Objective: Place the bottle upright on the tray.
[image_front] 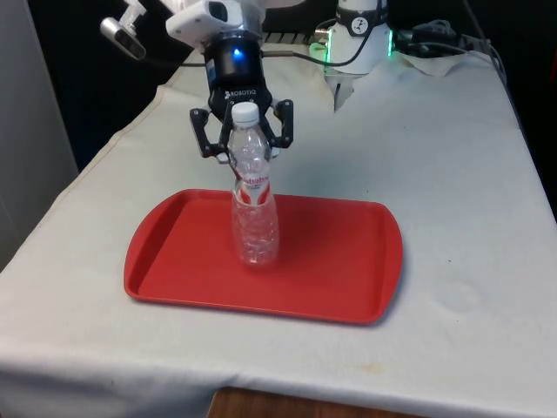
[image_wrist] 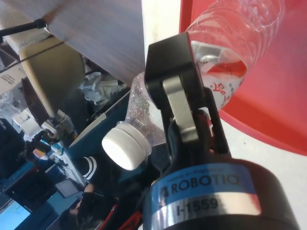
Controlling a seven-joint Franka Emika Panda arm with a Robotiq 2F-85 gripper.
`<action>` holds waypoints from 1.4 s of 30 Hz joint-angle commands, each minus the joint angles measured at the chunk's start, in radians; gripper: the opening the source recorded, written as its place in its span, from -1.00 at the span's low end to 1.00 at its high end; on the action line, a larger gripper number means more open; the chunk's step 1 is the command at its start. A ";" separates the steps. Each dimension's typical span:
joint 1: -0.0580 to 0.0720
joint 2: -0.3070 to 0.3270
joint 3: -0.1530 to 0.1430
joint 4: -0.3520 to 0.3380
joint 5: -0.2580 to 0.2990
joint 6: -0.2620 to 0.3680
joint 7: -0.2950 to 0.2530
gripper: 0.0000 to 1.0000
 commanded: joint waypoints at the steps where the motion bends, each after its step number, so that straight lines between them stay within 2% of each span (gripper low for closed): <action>1: 0.002 0.012 -0.005 0.005 -0.017 0.005 0.022 -0.33; 5: -0.003 0.023 -0.008 0.016 -0.019 0.002 0.033 -0.33; 6: -0.006 0.017 -0.003 0.016 -0.001 -0.001 0.014 -0.33; 7: -0.003 0.024 -0.008 0.017 -0.018 0.002 0.035 -0.33; 9: -0.004 0.027 -0.009 0.020 -0.018 0.002 0.038 -0.33; 14: -0.008 0.023 -0.005 0.021 -0.001 -0.002 0.022 -0.33; 42: -0.008 0.019 -0.005 0.006 0.001 -0.005 0.018 -0.33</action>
